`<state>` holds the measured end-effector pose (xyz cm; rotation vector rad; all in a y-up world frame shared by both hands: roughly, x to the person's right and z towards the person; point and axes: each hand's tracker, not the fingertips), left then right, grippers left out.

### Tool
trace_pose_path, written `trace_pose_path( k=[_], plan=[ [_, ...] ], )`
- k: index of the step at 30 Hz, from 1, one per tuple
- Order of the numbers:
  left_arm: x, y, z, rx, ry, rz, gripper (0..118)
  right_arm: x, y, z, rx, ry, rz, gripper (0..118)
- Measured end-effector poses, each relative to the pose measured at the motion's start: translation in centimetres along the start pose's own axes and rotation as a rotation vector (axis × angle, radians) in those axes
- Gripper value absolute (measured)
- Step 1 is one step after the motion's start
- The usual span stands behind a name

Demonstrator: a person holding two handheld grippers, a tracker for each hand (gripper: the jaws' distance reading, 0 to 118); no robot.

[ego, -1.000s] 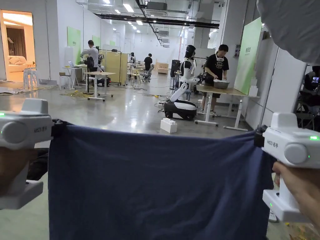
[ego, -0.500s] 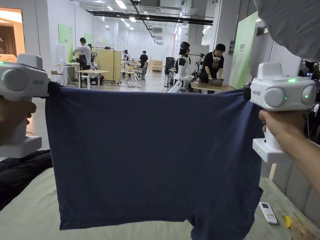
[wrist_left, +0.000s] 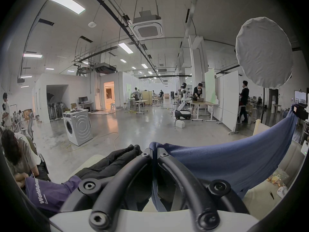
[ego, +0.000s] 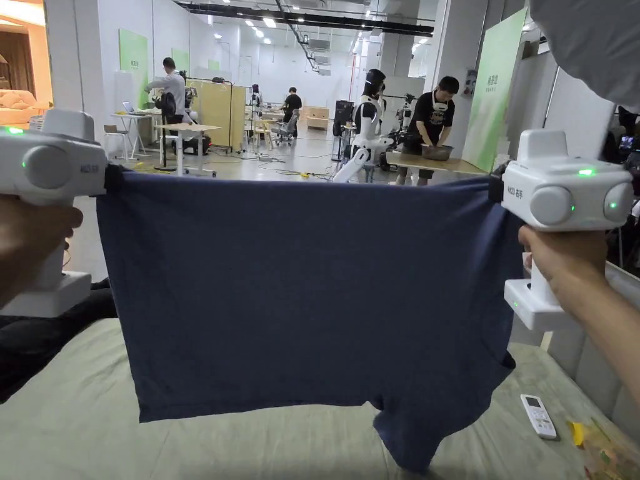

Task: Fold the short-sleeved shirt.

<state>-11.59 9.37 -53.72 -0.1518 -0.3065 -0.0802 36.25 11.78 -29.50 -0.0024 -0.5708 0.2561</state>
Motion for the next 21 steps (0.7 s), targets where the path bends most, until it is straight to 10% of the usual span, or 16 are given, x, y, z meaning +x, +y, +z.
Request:
trace_pose_path(
  k=[21],
  plan=[
    [-1.3, -19.4, 14.4, -0.103, -0.063, 0.002, 4, -0.6, -15.9, 17.8, -0.183, 0.055, 0.001, 6]
  ],
)
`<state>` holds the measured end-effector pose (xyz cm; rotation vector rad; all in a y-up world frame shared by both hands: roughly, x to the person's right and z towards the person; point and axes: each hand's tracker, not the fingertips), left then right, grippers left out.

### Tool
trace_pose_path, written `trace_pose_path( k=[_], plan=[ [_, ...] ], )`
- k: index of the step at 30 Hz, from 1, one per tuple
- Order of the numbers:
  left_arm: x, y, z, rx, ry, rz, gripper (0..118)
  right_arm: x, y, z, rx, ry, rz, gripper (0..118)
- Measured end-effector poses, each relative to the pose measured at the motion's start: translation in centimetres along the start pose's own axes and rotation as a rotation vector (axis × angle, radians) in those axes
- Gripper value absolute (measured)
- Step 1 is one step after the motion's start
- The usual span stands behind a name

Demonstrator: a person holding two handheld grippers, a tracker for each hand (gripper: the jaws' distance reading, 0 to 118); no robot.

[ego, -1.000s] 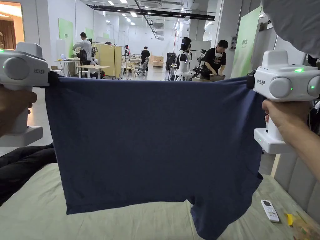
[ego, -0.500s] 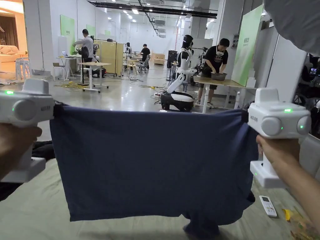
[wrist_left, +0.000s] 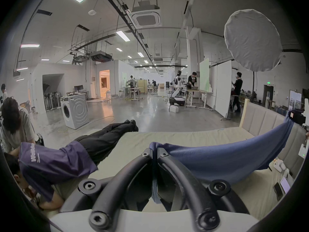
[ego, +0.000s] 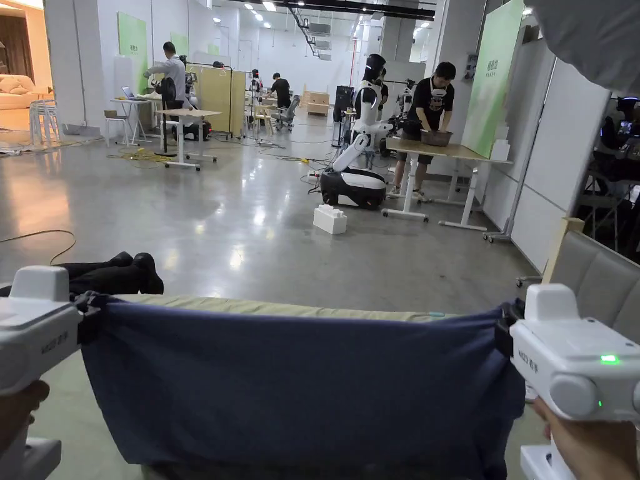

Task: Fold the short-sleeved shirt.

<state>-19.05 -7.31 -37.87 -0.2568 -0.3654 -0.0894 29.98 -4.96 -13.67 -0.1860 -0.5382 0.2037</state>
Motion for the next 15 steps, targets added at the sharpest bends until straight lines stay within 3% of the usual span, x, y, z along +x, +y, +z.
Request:
trace_pose_path(
  k=[10, 12, 14, 15],
  plan=[
    [-0.6, -10.7, 9.3, -0.094, -0.004, -0.001, 4, -1.3, -9.9, 10.4, -0.102, 0.037, -0.008, 6],
    [-0.6, -8.4, 7.2, -0.110, 0.003, 0.003, 4, -1.6, -12.2, 12.0, -0.167, 0.053, -0.031, 6],
    [-1.8, -12.8, 8.1, -0.169, -0.006, 0.053, 4, -1.9, -14.6, 13.5, -0.236, 0.045, -0.046, 6],
    [-2.0, -12.9, 7.9, -0.194, -0.011, 0.061, 4, -2.1, -15.5, 14.1, -0.248, 0.047, 0.004, 6]
  ],
)
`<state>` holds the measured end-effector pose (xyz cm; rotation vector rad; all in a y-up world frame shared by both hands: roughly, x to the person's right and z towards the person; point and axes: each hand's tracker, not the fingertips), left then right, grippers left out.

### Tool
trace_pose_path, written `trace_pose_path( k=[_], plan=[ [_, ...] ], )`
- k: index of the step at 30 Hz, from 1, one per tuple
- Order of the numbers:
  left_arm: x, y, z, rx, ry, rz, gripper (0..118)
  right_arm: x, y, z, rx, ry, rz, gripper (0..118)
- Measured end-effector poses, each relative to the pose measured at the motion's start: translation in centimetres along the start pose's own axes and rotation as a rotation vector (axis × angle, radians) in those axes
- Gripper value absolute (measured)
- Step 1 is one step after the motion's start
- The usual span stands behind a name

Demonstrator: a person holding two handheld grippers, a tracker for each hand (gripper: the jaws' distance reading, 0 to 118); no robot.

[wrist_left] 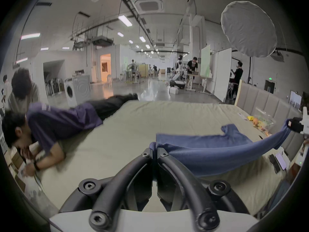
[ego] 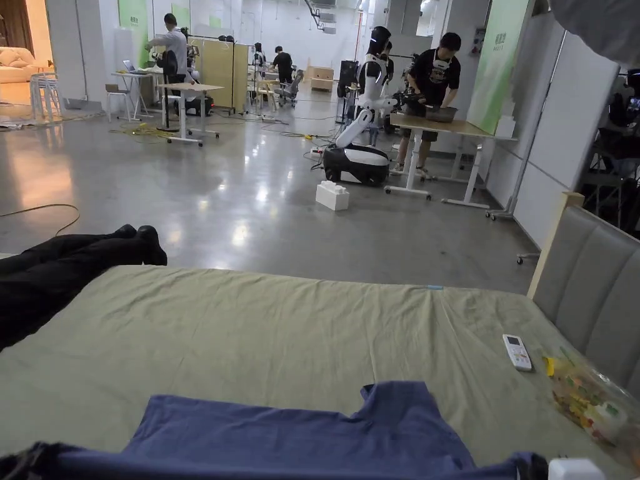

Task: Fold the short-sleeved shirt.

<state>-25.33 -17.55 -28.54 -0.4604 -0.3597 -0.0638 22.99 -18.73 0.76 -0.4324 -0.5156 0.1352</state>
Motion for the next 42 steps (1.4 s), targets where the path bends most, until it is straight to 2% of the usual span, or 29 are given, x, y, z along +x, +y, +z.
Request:
trace_pose_path(
  k=[1, 2, 3, 9, 11, 15, 19, 26, 28, 29, 31, 32, 33, 34, 36, 40, 41, 42],
  plan=[
    [-0.2, 0.2, -0.3, -0.021, 0.005, -0.004, 4, -0.2, -1.3, 0.3, -0.021, 0.012, 0.018, 6],
    [-0.1, -6.0, 2.7, -0.037, 0.006, -0.018, 4, -0.3, -2.4, 0.6, -0.046, 0.010, 0.012, 6],
    [-0.5, -8.1, 3.5, -0.065, 0.009, -0.020, 4, -0.4, -3.5, 0.9, -0.080, 0.013, 0.011, 6],
    [-3.1, -13.8, 2.3, -0.215, 0.002, -0.060, 4, -1.3, -8.6, 1.3, -0.249, 0.064, 0.008, 6],
    [-0.5, -13.9, 2.9, -0.266, -0.001, -0.067, 4, -1.7, -9.7, 1.0, -0.279, 0.058, 0.010, 6],
    [-0.2, -14.5, 1.7, -0.350, -0.006, -0.093, 4, -2.8, -10.8, 0.0, -0.390, 0.061, 0.100, 6],
    [0.3, -14.6, 0.2, -0.430, -0.010, -0.144, 4, -3.7, -11.4, -1.2, -0.491, 0.061, 0.141, 7],
    [0.6, -16.0, -2.4, -0.569, -0.002, -0.171, 5, -4.5, -13.1, -3.7, -0.629, 0.050, 0.131, 9],
    [0.9, -16.1, -2.6, -0.604, 0.020, -0.156, 8, -4.7, -13.5, -4.1, -0.657, 0.049, 0.135, 15],
    [0.8, -16.0, -2.4, -0.597, 0.047, -0.139, 12, -4.8, -13.5, -4.0, -0.655, 0.040, 0.134, 20],
    [1.0, -15.9, -1.8, -0.540, 0.062, -0.122, 30, -4.7, -13.3, -3.2, -0.606, 0.004, 0.124, 38],
    [0.9, -15.6, -1.6, -0.511, 0.072, -0.109, 41, -4.6, -13.0, -2.9, -0.576, 0.001, 0.107, 48],
    [0.9, -15.2, -1.3, -0.478, 0.075, -0.089, 55, -4.4, -12.5, -2.5, -0.540, 0.000, 0.075, 67],
    [1.0, -14.9, -1.2, -0.450, 0.070, -0.075, 60, -4.3, -12.0, -2.1, -0.490, -0.004, 0.044, 78],
    [1.6, -13.8, -0.8, -0.372, 0.054, -0.046, 60, -4.3, -10.6, -1.6, -0.378, 0.003, -0.006, 88],
    [3.9, -11.4, -0.6, -0.218, 0.020, -0.024, 59, -5.2, -7.1, -1.2, -0.149, 0.027, -0.083, 88],
    [4.3, -11.1, -0.5, -0.186, 0.007, -0.018, 52, -5.7, -6.3, -1.1, -0.091, 0.036, -0.090, 86],
    [5.3, -10.4, -0.2, -0.126, -0.021, -0.001, 33, -6.3, -5.5, -1.0, -0.038, 0.043, -0.094, 81]
  ],
)
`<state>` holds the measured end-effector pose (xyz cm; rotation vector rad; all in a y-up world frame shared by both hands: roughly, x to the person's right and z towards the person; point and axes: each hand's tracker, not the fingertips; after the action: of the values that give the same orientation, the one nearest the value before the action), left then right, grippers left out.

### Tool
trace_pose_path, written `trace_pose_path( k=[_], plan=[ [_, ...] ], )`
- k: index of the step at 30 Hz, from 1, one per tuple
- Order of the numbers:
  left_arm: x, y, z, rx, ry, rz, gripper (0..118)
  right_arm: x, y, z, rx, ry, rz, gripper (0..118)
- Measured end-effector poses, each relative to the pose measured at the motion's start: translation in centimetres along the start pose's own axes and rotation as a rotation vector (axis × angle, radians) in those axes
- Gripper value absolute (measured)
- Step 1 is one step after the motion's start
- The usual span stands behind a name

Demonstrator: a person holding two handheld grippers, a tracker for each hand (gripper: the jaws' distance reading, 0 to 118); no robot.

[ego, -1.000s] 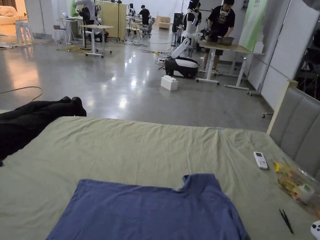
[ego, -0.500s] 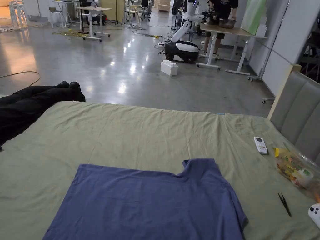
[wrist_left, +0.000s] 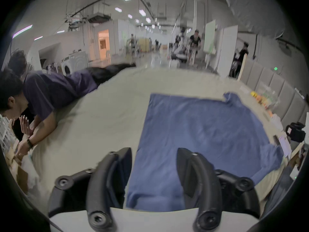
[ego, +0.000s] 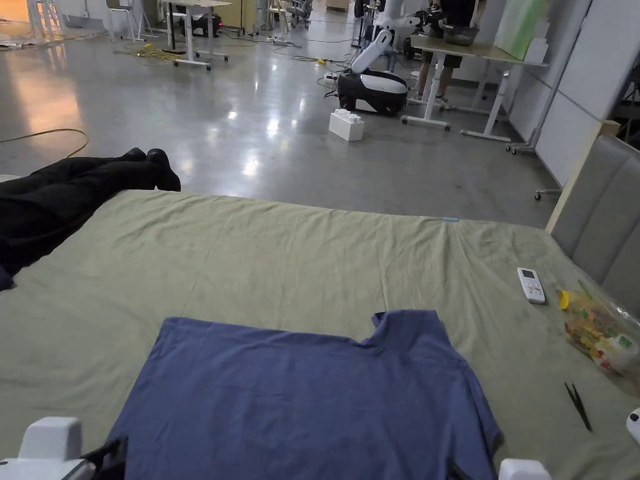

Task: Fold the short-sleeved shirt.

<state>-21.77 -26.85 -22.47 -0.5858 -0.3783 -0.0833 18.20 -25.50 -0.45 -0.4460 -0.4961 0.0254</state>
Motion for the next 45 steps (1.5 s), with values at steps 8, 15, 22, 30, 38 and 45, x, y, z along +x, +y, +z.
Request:
trace_pose_path(
  k=[8, 15, 22, 30, 38, 45],
  plan=[
    [6.1, 3.6, 2.4, 0.297, -0.052, -0.053, 6, -4.5, 3.7, 0.7, 0.294, -0.075, -0.062, 14],
    [7.1, 4.4, 3.8, 0.352, -0.030, -0.092, 2, -5.0, 5.5, 1.4, 0.375, -0.096, 0.007, 0],
    [1.6, 2.8, 3.8, 0.093, -0.064, -0.056, 2, -4.8, 4.7, 1.3, 0.327, -0.062, -0.010, 0],
    [-5.6, -2.1, 1.9, -0.316, 0.028, 0.001, 2, -4.9, 3.3, 0.2, 0.254, -0.044, 0.014, 1],
    [-7.2, -4.7, -3.3, -0.436, 0.014, 0.160, 79, -4.7, 2.0, -0.5, 0.185, -0.039, 0.022, 1],
    [-5.8, -6.8, -6.9, -0.577, 0.122, 0.061, 72, -3.8, 0.7, -0.4, 0.151, -0.054, 0.021, 1]
  ],
)
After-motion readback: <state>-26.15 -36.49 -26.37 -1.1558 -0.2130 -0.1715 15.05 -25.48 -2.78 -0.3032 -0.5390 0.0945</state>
